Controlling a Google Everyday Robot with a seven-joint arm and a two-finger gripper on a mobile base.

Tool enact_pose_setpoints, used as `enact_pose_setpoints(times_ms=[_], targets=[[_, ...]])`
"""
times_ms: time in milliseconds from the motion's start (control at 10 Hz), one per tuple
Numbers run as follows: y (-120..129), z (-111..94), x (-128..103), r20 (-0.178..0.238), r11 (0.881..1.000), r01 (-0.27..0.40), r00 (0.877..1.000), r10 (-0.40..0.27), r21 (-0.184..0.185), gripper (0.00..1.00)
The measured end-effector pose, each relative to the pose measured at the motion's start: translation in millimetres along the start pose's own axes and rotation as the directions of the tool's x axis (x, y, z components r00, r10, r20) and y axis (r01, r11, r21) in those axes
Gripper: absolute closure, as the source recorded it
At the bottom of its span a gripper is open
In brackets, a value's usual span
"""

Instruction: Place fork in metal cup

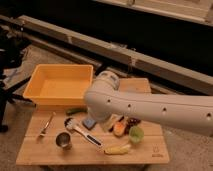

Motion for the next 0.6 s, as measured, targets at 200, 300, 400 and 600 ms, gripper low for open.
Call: enact_pose_setpoints(times_ms=[200,300,400,600], targets=[[-5.8,1.2,2.4,0.006,1.000,0.029,1.000,-0.029,0.002,0.35],[-17.9,2.2,-0.5,0.010,0.998,0.064,0.998,-0.064,0.011,0.35],[-29.4,3.5,-4.1,0.008,0.995,0.094,0.995,-0.095,0.017,0.35],[-71.7,4.9,-26.5,0.003,0.980,0.194,0.981,-0.195,0.047,0.35]])
